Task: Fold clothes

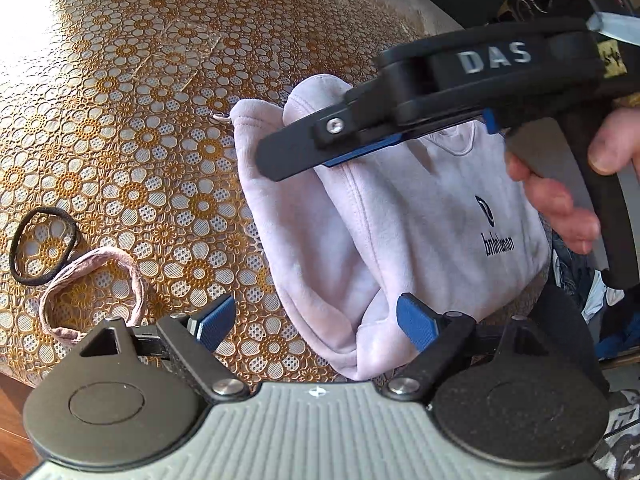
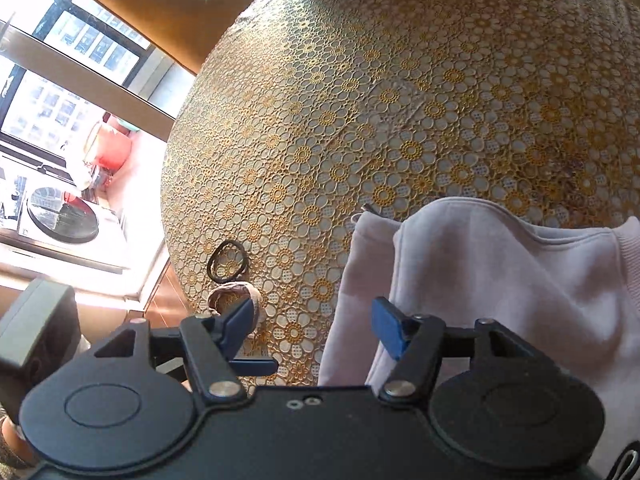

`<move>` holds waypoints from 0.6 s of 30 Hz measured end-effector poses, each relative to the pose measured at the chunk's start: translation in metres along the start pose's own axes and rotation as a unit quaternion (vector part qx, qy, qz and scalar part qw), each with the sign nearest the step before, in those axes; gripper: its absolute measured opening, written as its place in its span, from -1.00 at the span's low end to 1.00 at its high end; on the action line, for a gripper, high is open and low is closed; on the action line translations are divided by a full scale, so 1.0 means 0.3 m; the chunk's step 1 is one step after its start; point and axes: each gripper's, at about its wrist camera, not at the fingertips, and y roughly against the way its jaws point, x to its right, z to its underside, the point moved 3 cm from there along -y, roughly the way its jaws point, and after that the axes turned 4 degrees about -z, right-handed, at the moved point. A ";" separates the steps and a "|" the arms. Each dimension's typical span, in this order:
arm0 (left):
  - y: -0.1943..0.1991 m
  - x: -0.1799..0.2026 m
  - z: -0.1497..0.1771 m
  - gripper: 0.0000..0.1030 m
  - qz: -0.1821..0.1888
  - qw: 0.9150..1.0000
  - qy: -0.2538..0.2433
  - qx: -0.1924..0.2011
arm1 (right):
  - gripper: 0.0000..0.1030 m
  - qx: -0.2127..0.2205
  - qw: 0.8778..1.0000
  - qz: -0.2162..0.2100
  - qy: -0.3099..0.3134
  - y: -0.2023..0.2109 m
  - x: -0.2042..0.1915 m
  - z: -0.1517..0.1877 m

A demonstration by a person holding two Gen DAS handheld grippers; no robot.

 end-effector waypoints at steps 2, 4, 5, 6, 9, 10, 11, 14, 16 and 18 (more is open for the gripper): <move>0.005 -0.002 0.019 0.70 0.011 1.000 -0.009 -0.002 | 1.00 -0.011 1.000 0.019 0.001 -0.042 -0.005 -0.005; 0.007 -0.003 0.032 0.70 0.008 1.000 -0.020 -0.004 | 1.00 -0.024 0.999 0.035 0.009 -0.075 -0.012 -0.005; 0.008 -0.003 0.036 0.70 0.006 1.000 -0.025 -0.004 | 1.00 -0.026 0.999 0.044 0.013 -0.087 -0.018 -0.004; 0.009 -0.004 0.039 0.70 0.006 1.000 -0.030 -0.005 | 1.00 -0.030 0.998 0.048 0.017 -0.100 -0.023 -0.003; 0.007 -0.017 0.041 0.70 0.005 0.999 -0.034 -0.004 | 1.00 -0.037 0.996 0.076 0.021 -0.132 -0.034 0.002; 0.007 -0.023 0.042 0.70 0.005 0.999 -0.034 -0.003 | 1.00 -0.039 0.995 0.086 0.025 -0.141 -0.037 0.005; 0.008 -0.029 0.044 0.70 0.004 0.999 -0.034 -0.002 | 1.00 -0.041 0.994 0.095 0.028 -0.150 -0.039 0.009; 0.009 -0.043 0.046 0.70 0.001 0.999 -0.033 0.002 | 1.00 -0.043 0.991 0.123 0.038 -0.171 -0.041 0.022; 0.013 -0.046 0.046 0.70 0.004 0.999 -0.031 0.006 | 1.00 -0.038 0.987 0.146 0.048 -0.177 -0.045 0.024; 0.018 -0.046 0.045 0.70 0.004 0.999 -0.032 0.012 | 1.00 -0.036 0.986 0.158 0.048 -0.173 -0.039 0.023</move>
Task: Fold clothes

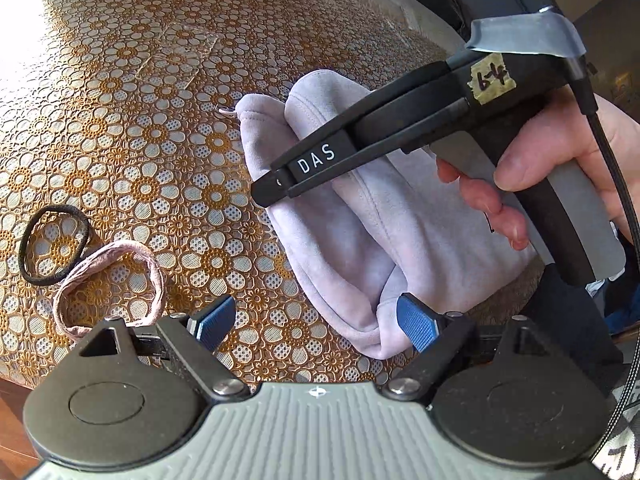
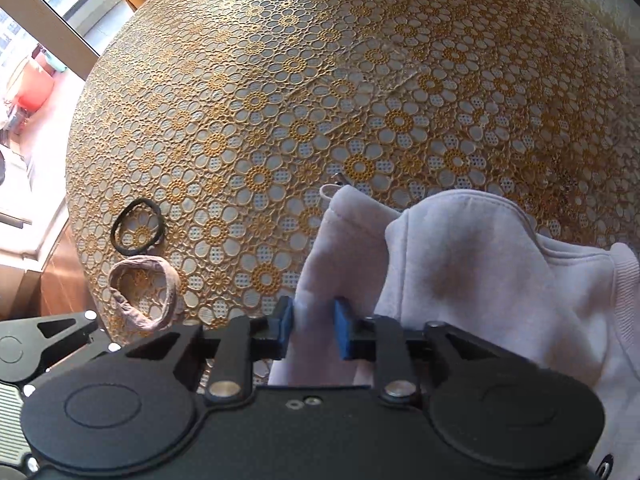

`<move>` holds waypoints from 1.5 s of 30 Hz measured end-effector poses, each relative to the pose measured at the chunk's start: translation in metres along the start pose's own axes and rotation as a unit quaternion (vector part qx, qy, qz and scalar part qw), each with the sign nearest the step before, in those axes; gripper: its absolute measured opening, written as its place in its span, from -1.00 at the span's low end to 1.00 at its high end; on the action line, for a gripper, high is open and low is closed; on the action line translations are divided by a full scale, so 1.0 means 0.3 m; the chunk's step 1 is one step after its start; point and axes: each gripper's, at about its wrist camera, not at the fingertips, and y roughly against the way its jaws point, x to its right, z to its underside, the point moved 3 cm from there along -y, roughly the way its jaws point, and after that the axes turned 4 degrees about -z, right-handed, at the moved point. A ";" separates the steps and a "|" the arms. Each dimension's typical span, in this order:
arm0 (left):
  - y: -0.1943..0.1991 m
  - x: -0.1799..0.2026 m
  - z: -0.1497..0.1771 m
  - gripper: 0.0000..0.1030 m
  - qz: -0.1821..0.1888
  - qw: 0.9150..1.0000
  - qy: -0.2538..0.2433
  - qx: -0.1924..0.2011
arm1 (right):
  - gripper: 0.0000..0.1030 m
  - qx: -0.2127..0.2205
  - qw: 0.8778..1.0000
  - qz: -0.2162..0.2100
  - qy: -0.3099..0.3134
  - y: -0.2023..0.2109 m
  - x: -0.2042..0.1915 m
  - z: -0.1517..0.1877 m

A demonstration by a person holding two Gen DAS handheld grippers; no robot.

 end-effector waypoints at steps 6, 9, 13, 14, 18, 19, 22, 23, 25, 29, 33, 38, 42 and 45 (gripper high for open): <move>-0.001 0.020 -0.025 0.70 0.004 1.000 -0.015 0.018 | 1.00 0.017 0.999 -0.029 -0.022 0.045 0.043 0.017; -0.034 0.048 -0.085 0.70 0.029 0.999 -0.010 0.021 | 1.00 0.036 0.997 -0.058 -0.027 0.124 0.066 0.033; -0.104 0.079 -0.168 0.70 0.087 0.996 0.008 0.023 | 1.00 0.052 0.994 -0.088 -0.027 0.233 0.112 0.050; -0.123 0.090 -0.187 0.70 0.098 0.995 0.012 0.020 | 1.00 0.053 0.994 -0.090 -0.024 0.249 0.119 0.051; -0.207 0.146 -0.247 0.71 0.090 0.996 0.019 0.005 | 1.00 0.057 0.993 -0.099 -0.017 0.268 0.117 0.037; -0.227 0.153 -0.256 0.71 0.087 0.996 0.022 0.001 | 1.00 0.058 0.993 -0.100 -0.015 0.271 0.113 0.037; -0.294 0.154 -0.291 0.70 0.087 0.995 0.046 0.001 | 1.00 0.059 0.992 -0.107 -0.011 0.267 0.110 0.037; -0.302 0.158 -0.292 0.62 0.086 0.995 0.048 0.000 | 1.00 0.060 0.992 -0.110 -0.013 0.265 0.114 0.035; -0.309 0.169 -0.292 0.01 0.082 0.995 0.050 -0.001 | 1.00 0.061 0.991 -0.116 -0.018 0.253 0.127 0.032; -0.308 0.194 -0.291 -0.34 0.066 0.997 0.045 -0.007 | 1.00 0.063 0.987 -0.143 -0.023 0.276 0.168 0.058; -0.310 0.217 -0.300 -0.34 0.038 0.998 0.040 -0.008 | 1.00 0.095 0.985 -0.142 -0.025 0.413 0.291 0.121; -0.321 0.241 -0.316 -0.34 0.010 0.999 0.036 -0.017 | 1.00 0.150 0.986 -0.061 -0.043 0.665 0.663 0.302; -0.331 0.243 -0.324 -0.34 -0.008 0.998 0.048 -0.029 | 1.00 0.148 0.979 0.006 -0.143 0.743 1.060 0.528; -0.334 0.248 -0.330 -0.33 -0.025 0.998 0.052 -0.039 | 1.00 0.131 0.970 -0.012 -0.203 0.702 1.253 0.699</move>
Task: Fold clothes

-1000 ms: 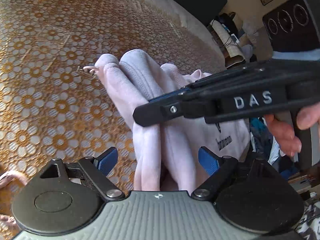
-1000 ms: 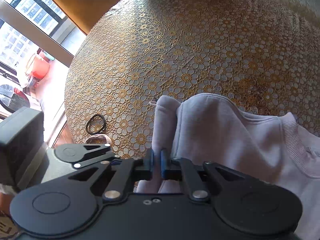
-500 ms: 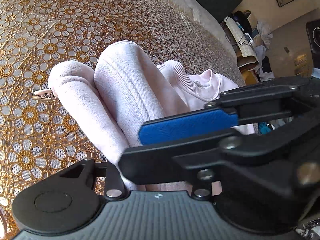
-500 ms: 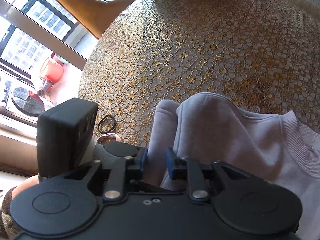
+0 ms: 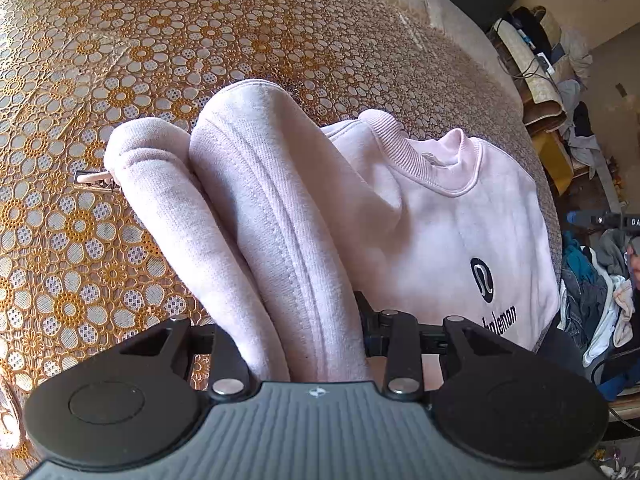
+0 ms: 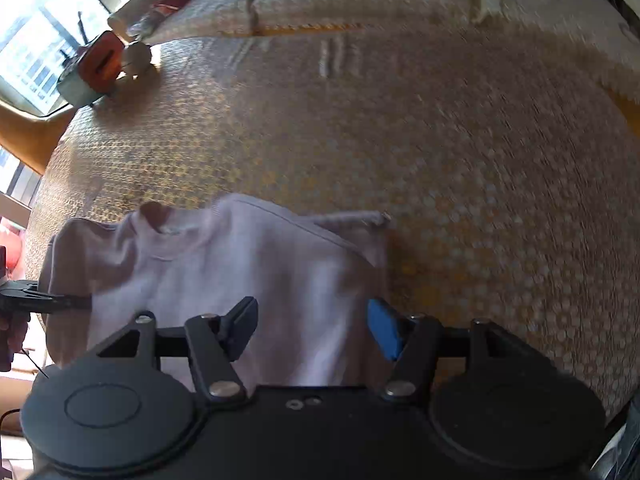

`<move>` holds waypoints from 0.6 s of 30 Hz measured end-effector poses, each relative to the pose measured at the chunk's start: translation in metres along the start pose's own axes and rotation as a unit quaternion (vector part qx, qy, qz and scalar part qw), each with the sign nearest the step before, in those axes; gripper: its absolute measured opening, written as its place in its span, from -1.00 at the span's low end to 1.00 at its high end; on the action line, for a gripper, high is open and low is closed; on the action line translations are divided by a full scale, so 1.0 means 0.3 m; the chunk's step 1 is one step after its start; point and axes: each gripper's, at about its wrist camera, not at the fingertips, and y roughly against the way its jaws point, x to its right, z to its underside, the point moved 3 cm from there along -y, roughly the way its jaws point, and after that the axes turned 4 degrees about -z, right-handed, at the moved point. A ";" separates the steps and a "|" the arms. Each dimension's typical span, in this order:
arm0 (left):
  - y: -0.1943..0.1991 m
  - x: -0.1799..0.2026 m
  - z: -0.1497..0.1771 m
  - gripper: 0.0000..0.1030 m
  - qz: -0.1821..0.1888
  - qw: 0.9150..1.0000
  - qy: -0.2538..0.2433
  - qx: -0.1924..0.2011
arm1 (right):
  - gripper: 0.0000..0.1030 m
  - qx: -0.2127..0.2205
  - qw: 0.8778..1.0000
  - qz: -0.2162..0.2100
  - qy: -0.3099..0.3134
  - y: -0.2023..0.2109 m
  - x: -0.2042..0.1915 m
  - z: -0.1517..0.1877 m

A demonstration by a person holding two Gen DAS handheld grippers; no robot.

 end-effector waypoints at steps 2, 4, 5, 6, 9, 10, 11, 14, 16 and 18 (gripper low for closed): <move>-0.004 0.007 -0.007 -0.32 -0.011 1.000 0.003 -0.006 | 1.00 -0.005 0.999 -0.022 -0.028 -0.028 0.101 0.063; -0.012 0.016 -0.016 -0.31 -0.020 1.000 0.008 -0.011 | 1.00 -0.011 0.997 -0.049 -0.055 -0.065 0.163 0.108; -0.017 0.021 -0.021 -0.31 -0.025 1.000 0.010 -0.013 | 1.00 -0.014 0.995 -0.064 -0.069 -0.083 0.189 0.129; -0.023 0.024 -0.025 -0.30 -0.030 0.999 0.013 -0.015 | 1.00 -0.016 0.993 -0.083 -0.080 -0.098 0.202 0.146; -0.041 0.032 -0.035 -0.25 -0.042 0.999 0.020 -0.022 | 1.00 -0.017 0.986 -0.128 -0.102 -0.132 0.228 0.177; -0.045 0.030 -0.037 -0.23 -0.045 0.998 0.024 -0.024 | 1.00 -0.017 0.985 -0.136 -0.105 -0.139 0.230 0.182; -0.048 0.028 -0.038 -0.22 -0.047 0.998 0.024 -0.025 | 1.00 -0.017 0.984 -0.141 -0.105 -0.145 0.234 0.181; -0.057 0.028 -0.043 -0.22 -0.052 0.998 0.022 -0.027 | 1.00 -0.015 0.982 -0.157 -0.108 -0.158 0.243 0.183; -0.060 0.029 -0.045 -0.22 -0.054 0.998 0.023 -0.028 | 1.00 -0.014 0.981 -0.160 -0.106 -0.160 0.242 0.184; -0.068 0.032 -0.050 -0.22 -0.057 0.998 0.022 -0.028 | 1.00 -0.018 0.982 -0.159 -0.100 -0.167 0.231 0.186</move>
